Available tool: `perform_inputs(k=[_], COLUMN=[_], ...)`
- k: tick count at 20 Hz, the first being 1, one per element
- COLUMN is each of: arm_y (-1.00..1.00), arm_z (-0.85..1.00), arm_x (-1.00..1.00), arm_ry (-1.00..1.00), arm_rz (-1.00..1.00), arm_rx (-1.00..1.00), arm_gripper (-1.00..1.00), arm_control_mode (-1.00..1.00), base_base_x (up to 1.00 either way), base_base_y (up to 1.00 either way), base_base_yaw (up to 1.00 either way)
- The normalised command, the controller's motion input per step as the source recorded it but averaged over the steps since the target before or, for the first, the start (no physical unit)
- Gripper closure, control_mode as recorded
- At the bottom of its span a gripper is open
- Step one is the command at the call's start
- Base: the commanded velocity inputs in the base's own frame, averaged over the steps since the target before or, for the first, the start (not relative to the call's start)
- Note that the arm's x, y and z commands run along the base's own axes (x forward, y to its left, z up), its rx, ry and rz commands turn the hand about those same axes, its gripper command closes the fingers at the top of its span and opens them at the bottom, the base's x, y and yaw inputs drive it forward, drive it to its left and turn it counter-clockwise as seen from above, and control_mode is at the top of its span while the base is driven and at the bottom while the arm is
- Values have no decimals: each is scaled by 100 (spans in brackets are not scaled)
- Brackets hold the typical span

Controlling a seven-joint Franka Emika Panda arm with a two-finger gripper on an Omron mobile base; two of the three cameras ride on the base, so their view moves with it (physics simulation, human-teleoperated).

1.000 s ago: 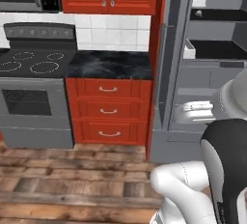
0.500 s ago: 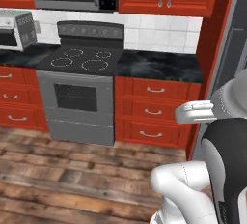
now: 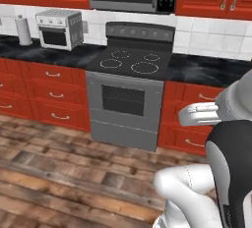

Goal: Gather the potato and mushroom from the fridge and place them on a tray on the dining counter. Then gather the fish and chicken drumstick from the fridge and place them on the other tray.

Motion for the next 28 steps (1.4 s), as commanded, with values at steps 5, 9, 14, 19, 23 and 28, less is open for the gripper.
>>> perform_inputs(k=[5, 9, 14, 19, 23, 28], arm_y=[0, 0, 0, 0, 0, 0], arm_z=[0, 0, 0, 0, 0, 0], arm_x=[0, 0, 0, 0, 0, 0], arm_ry=[0, 0, 0, 0, 0, 0], arm_rz=[0, 0, 0, 0, 0, 0], arm_rx=[0, 0, 0, 0, 0, 0], arm_gripper=[100, 100, 100, 100, 100, 100], arm_control_mode=[100, 100, 100, 100, 100, 100], base_base_x=[74, 77, 80, 96, 85, 82], base_base_y=[74, 74, 59, 2, -16, -18], base_base_yaw=[25, 23, 26, 39, 42, 41])
